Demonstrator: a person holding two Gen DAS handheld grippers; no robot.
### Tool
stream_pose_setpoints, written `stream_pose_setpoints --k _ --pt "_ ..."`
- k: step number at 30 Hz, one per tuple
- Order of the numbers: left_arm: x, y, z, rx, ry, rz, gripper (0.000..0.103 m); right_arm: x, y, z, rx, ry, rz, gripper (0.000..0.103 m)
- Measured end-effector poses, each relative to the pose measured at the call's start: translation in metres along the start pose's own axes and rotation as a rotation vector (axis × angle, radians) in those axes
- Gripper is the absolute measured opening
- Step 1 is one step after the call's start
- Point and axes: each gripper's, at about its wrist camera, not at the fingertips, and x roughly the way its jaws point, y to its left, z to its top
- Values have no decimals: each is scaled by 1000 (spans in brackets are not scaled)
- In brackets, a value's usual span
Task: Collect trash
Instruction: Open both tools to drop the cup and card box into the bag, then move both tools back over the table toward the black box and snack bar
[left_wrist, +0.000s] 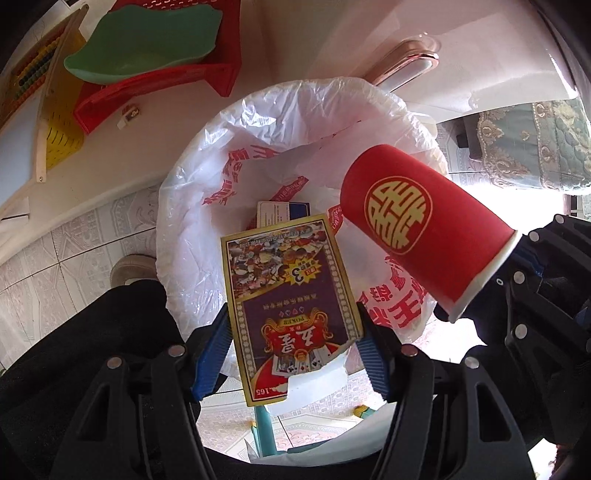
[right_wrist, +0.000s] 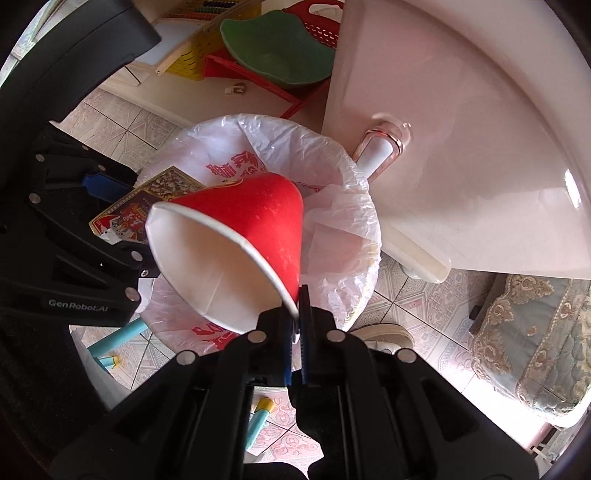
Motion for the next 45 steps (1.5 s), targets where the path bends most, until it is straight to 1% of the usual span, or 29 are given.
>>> stream_pose_setpoints --k 4,7,11,12,13,15,16,19,28,33,37,39,41,44,45 --pt "11 3 6 -12 22 5 62 8 -4 2 2 17 -5 5" --pt "16 5 8 -16 34 3 62 10 -4 3 0 20 11 5" --pt "19 6 9 -13 41 20 63 10 1 5 -7 16 30 5" --pt "20 7 9 -18 46 21 65 10 1 5 -7 15 29 8" --pt "21 8 9 -22 57 17 72 9 0 5 -5 7 20 12" --pt "20 9 10 -26 54 16 78 7 -2 5 4 -6 11 46" --pt "20 9 10 -26 49 24 79 6 -3 5 9 -14 11 50" --pt "17 8 11 -23 43 32 81 2 -4 5 19 -24 16 50" --pt "16 4 10 -8 38 57 81 3 -4 5 28 -24 23 50" --pt "9 1 6 8 30 70 81 -10 1 2 25 -38 35 51" --pt "-10 -8 -8 61 2 95 81 -37 5 -4 1 -75 40 55" --pt "-28 -10 -19 95 -28 112 81 -61 6 -9 -8 -111 50 63" --pt "-52 -9 -33 113 -62 113 81 -89 6 -15 -28 -152 53 68" --pt "-101 -3 -52 119 -113 72 81 -135 1 -20 -46 -212 46 80" --pt "-119 0 -57 111 -132 47 81 -151 -2 -20 -48 -232 41 83"
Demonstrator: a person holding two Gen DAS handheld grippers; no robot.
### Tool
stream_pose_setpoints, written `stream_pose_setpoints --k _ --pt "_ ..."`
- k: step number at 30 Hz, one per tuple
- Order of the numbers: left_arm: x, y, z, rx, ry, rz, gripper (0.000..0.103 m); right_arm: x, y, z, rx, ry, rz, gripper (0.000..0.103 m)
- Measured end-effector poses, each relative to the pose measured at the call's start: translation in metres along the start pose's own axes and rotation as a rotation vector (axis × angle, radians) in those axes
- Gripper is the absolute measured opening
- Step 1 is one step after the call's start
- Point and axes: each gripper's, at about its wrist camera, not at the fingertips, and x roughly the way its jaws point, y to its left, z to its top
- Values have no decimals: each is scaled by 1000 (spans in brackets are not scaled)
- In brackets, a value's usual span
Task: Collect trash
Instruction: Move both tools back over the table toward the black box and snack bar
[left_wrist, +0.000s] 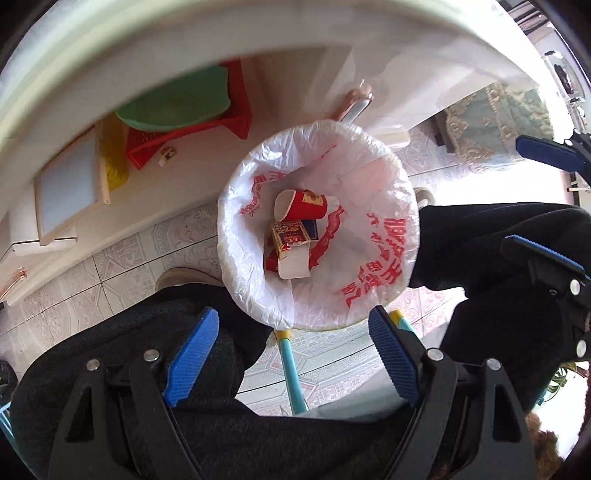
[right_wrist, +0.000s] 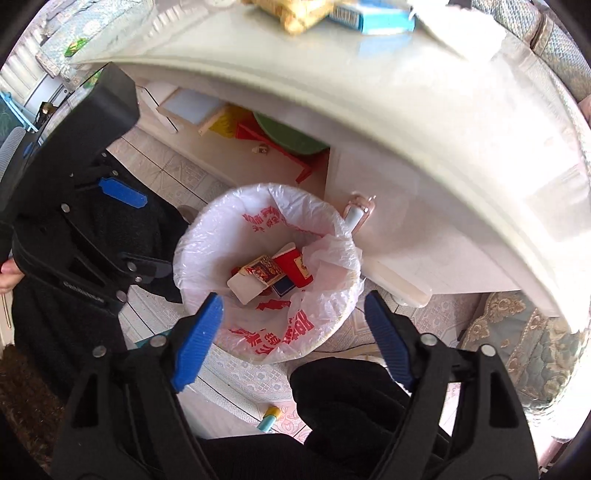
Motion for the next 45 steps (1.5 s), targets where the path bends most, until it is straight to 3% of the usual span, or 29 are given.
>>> stream_pose_setpoints --k 2,8,10,15,17,22,26,30,35,38,45 --pt "-39 10 -1 -52 -32 -34 82 -30 -6 9 -4 -34 -9 84" --pt "-152 34 17 -236 -145 -8 89 -114 -34 51 -29 -144 -50 89" --pt "-181 39 24 -286 -164 -33 89 -137 -47 68 -52 -170 -59 90" --pt "-242 35 43 -358 -252 54 89 -176 -84 113 -41 -191 -104 92" --pt "-255 34 51 -403 -260 44 90 -185 -96 132 -43 -183 -108 92" --pt "-259 33 70 -521 -235 15 90 -186 -122 178 -35 -146 -77 92" --pt "-255 21 86 -540 -221 36 90 -179 -137 206 -21 -120 -43 92" --pt "-248 17 97 -597 -226 3 90 -172 -142 224 -37 -111 -38 92" --pt "-242 12 115 -625 -196 15 90 -161 -147 240 -50 -79 -29 92" --pt "-245 11 121 -633 -225 48 90 -155 -150 249 -44 -61 -20 92" --pt "-221 24 130 -682 -195 17 90 -125 -152 262 -38 3 5 92"
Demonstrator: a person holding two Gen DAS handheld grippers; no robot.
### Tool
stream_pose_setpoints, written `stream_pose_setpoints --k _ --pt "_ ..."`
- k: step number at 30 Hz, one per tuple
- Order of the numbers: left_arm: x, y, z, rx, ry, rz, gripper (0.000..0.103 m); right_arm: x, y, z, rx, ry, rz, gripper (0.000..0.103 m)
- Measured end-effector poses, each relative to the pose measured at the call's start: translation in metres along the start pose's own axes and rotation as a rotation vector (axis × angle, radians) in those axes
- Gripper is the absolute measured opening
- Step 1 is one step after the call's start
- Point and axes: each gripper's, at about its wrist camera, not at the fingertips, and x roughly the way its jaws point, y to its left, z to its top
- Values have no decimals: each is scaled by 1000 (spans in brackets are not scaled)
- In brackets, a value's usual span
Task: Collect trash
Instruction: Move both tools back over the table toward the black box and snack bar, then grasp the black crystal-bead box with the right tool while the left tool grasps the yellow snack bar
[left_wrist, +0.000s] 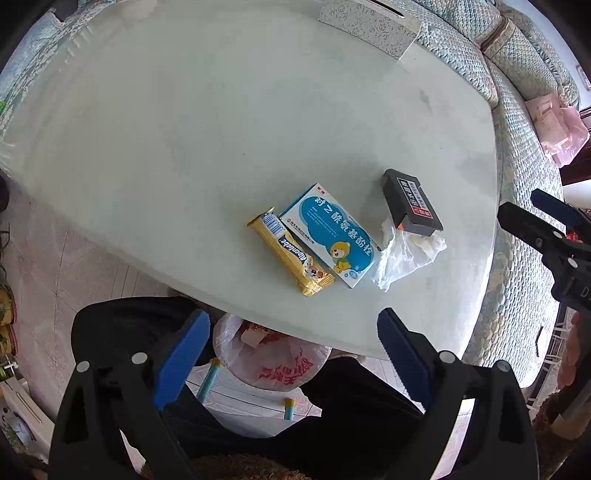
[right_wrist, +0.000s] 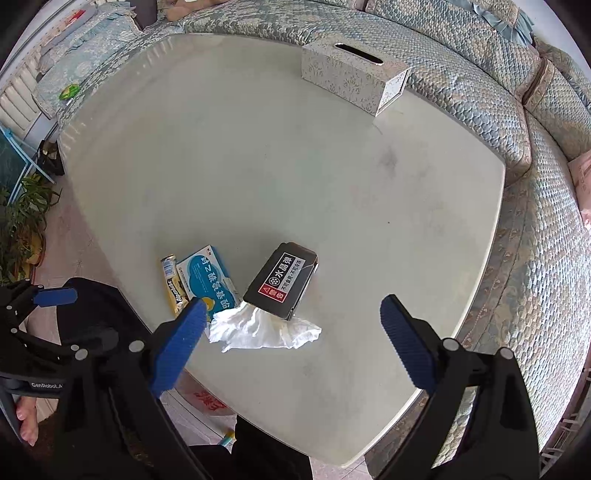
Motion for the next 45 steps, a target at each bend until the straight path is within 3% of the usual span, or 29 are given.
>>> stream_pose_setpoints --k 24,45 --pt "104 36 29 -185 67 2 90 107 7 10 10 179 44 92" --pt "129 67 30 -269 85 -40 90 154 -3 24 38 246 54 92"
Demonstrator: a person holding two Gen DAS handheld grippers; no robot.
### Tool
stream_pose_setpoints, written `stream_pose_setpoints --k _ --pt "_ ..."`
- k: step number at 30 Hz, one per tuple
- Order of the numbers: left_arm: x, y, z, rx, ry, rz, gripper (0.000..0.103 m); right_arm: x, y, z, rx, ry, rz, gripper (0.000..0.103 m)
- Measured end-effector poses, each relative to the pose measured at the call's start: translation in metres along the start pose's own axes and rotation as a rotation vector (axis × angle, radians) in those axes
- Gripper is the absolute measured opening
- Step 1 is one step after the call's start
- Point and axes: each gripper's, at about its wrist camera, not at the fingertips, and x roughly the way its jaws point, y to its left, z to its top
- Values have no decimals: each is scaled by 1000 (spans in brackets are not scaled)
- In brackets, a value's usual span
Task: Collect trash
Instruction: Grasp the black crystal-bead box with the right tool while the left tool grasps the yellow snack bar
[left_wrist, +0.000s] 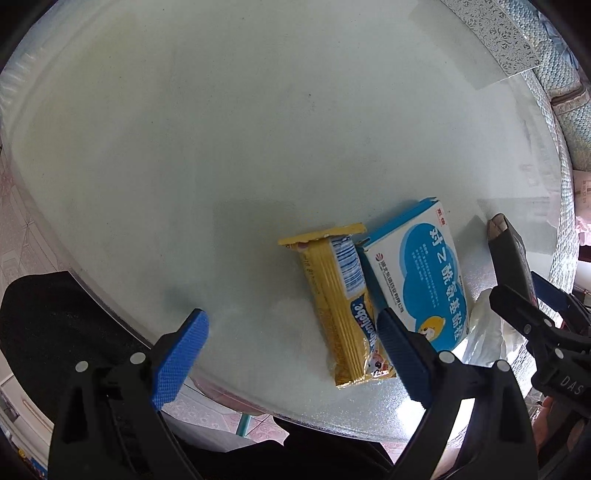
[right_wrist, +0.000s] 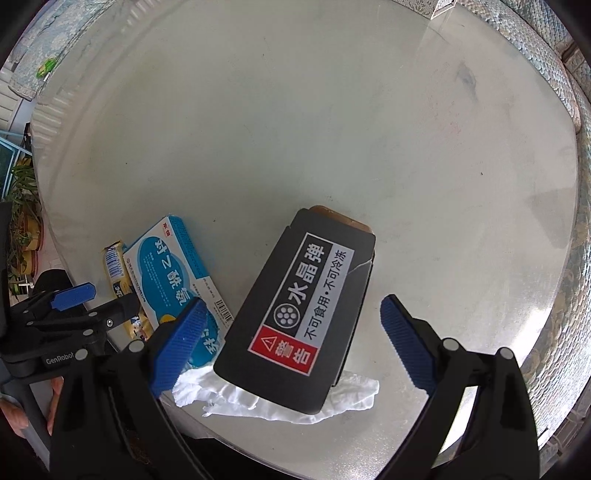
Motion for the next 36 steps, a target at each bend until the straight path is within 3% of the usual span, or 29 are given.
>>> stream_pose_setpoints --k 6,11,13,15,18,21,30,36 --pt "0 1 -1 11 -9 13 89 7 -7 4 21 0 2 92" --pt "-3 3 -6 33 -30 57 79 12 -12 8 18 -1 -23 92" --pt "-7 6 -6 35 -33 51 66 14 -12 9 15 1 -28 86" --pt "-9 9 -3 44 -30 45 54 17 -9 11 17 4 -45 66" --pt "-13 10 -3 55 -21 51 45 17 -9 13 10 -18 -77 63" --pt "-13 13 -4 82 -12 32 28 15 -10 15 6 -40 -107 55" --pt "-18 6 -1 169 -18 26 20 4 -23 23 37 -93 -118 53" --pt "-23 5 4 170 -37 26 19 -3 -31 24 41 -112 -133 53"
